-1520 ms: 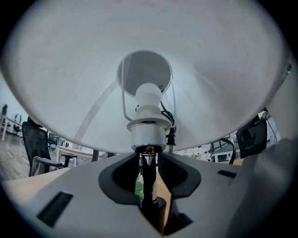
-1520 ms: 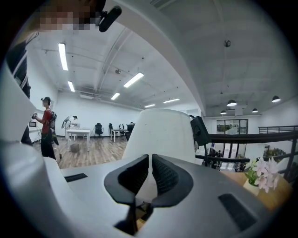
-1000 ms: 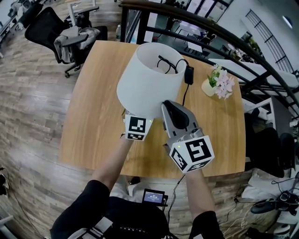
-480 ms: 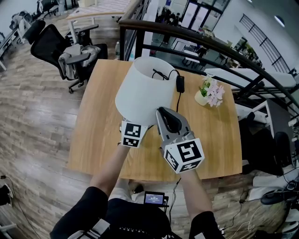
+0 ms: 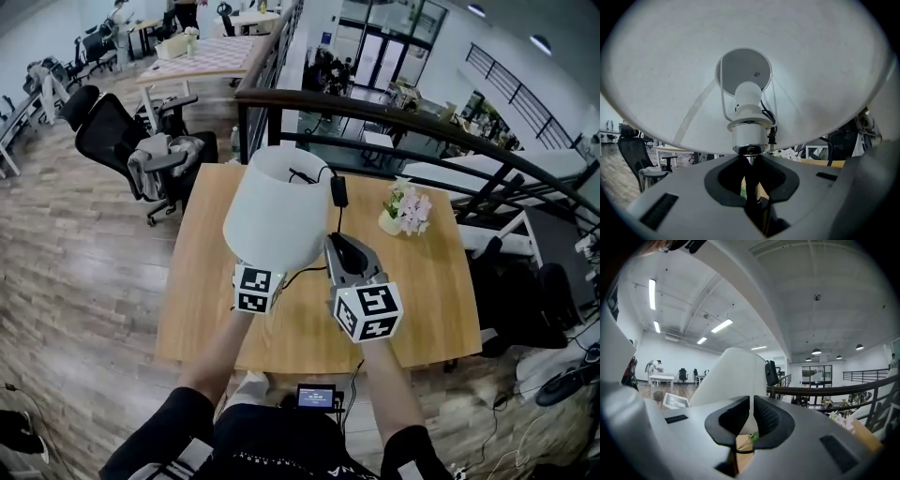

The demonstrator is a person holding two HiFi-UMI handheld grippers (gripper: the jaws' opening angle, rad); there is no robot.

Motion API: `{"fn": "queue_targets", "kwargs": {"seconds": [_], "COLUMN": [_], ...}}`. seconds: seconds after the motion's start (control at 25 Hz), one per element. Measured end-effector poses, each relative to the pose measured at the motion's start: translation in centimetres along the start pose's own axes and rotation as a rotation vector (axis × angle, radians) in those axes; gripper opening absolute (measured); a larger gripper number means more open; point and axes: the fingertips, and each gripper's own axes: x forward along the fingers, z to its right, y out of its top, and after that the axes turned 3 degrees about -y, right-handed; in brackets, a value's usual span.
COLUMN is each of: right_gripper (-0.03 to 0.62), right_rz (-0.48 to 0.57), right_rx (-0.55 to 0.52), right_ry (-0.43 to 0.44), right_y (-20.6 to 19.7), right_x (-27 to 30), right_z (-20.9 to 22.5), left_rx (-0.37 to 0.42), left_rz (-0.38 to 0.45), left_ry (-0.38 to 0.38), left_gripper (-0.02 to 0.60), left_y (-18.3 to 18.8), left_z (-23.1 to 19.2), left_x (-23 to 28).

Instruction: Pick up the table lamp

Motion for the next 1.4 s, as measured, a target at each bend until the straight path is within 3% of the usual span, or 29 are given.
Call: {"fn": "queue_targets", "kwargs": {"seconds": [0.76, 1.4], "right_gripper": [0.046, 0.046], "right_rz": [-0.007, 0.028], "right_rx": [0.021, 0.039], "right_ry": [0.017, 0.09], "right_y": [-0.9, -1.9], "right_x": [-1.1, -9.4], "right_z": [-0.1, -1.6], "left_rx": [0.013, 0.034], "left_rz": [-0.015, -0.044], "left_ry": [0.01, 0.046], "left_gripper": [0.072, 0.072], "left_y": [1.2, 1.3], "left_z": [2.1, 8.4], "left_x": [-3.6, -9.7]}}
